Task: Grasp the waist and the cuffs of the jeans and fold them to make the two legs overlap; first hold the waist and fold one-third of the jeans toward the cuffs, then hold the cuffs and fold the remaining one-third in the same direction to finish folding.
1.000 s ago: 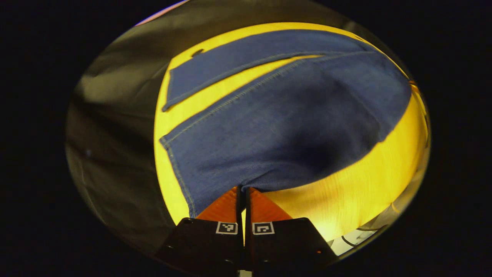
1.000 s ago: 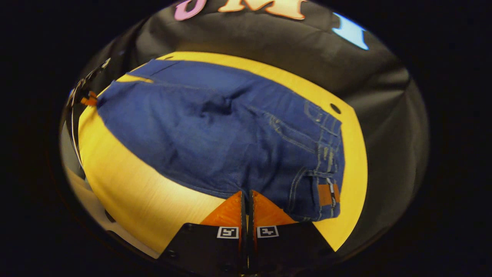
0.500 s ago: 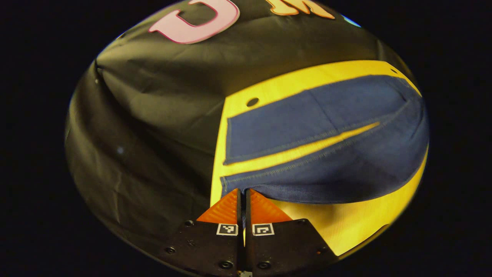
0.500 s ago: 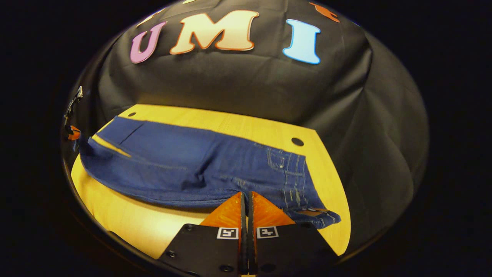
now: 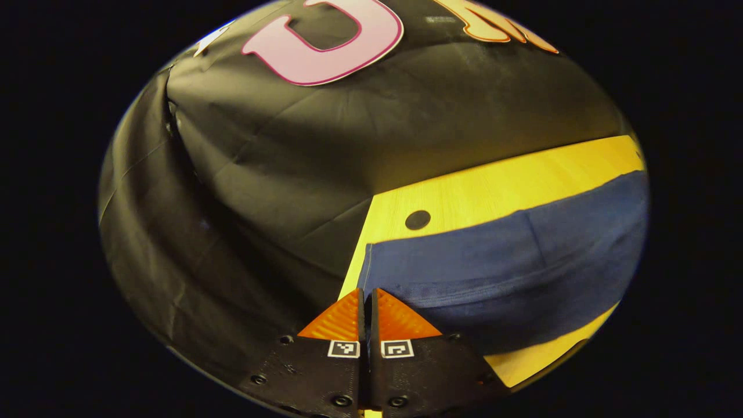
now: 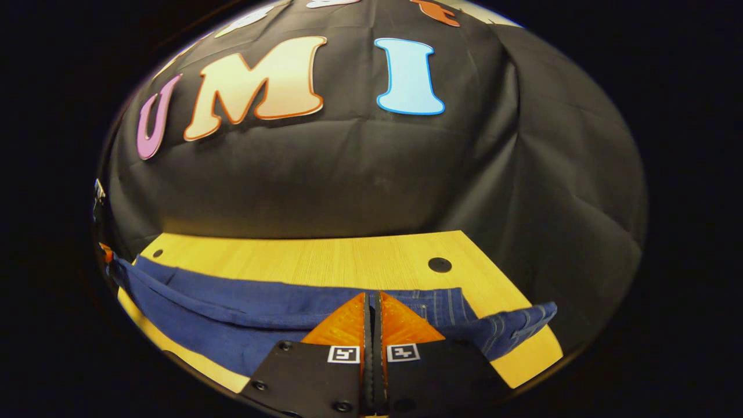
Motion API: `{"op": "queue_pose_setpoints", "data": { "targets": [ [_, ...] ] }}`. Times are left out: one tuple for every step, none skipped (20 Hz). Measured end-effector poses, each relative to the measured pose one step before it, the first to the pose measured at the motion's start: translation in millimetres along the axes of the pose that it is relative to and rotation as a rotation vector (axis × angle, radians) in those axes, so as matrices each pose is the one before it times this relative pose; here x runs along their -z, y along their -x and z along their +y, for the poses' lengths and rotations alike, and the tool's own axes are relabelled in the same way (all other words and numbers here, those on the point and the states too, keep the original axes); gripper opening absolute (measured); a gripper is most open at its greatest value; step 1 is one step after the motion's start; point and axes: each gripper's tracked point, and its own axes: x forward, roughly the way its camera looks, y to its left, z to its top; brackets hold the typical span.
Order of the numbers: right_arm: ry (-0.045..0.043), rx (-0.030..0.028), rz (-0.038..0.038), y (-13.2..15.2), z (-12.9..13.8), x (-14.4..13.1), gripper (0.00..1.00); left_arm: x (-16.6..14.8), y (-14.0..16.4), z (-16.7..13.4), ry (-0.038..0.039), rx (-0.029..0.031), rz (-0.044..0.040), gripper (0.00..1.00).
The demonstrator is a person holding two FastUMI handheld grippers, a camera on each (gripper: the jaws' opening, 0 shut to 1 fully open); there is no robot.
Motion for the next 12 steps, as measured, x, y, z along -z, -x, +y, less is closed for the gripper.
{"op": "queue_pose_setpoints", "data": {
  "targets": [
    [-0.02572, 0.00463, -0.00194, -15.57, 2.44, -3.03, 0.03, 5.55, 6.56, -6.78, -0.01013, 0.00648, -0.00266, 0.00],
    [-0.01341, 0.01268, -0.01094, -13.63, -1.70, -2.80, 0.03, 6.83, 6.13, -3.15, -0.01021, 0.00101, -0.00487, 0.00],
    [-0.00328, 0.00815, -0.00316, -15.01, -2.11, -1.83, 0.03, 4.66, 6.95, -3.67, -0.00442, -0.00258, -0.00977, 0.00],
    [-0.00550, -0.00756, 0.02536, -10.80, -0.28, 6.03, 0.03, 7.33, 4.79, -10.07, 0.00508, 0.00960, 0.00592, 0.00],
    [-0.01050, -0.00931, 0.03141, -9.10, -0.05, 8.38, 0.03, 3.66, 7.58, 3.97, 0.00119, 0.00829, 0.00539, 0.00],
    [-0.00266, -0.01053, 0.02940, -5.37, 0.29, 8.34, 0.02, -3.88, -1.84, 12.18, -0.00657, 0.00333, 0.00134, 0.00],
    [0.01210, -0.00450, 0.01953, -2.26, -1.91, 7.56, 0.03, -4.52, -1.62, 6.37, -0.01363, -0.00151, -0.00211, 0.00],
    [0.01736, -0.00647, 0.01442, -2.00, -1.03, 5.68, 0.00, -7.54, -2.11, -9.35, -0.00889, -0.00032, -0.00194, 0.00],
    [0.00692, -0.01106, 0.01395, 0.31, 1.60, 3.21, 0.03, -2.63, 1.63, -5.75, 0.00120, 0.00091, -0.00712, 0.00],
    [-0.00730, -0.01357, 0.01708, -0.59, 0.99, 4.80, 0.00, 2.54, 2.33, 0.95, 0.01354, 0.01408, -0.00531, 0.00],
    [-0.01863, -0.01482, 0.01311, 2.07, 0.33, 2.32, 0.03, -6.48, 12.16, 2.64, 0.02240, 0.02968, -0.00403, 0.20],
    [-0.01636, -0.00658, 0.01382, 2.82, -0.56, 2.39, 0.04, -5.74, 11.29, 3.33, 0.01116, 0.01253, 0.00089, 0.40]
  ]
}}
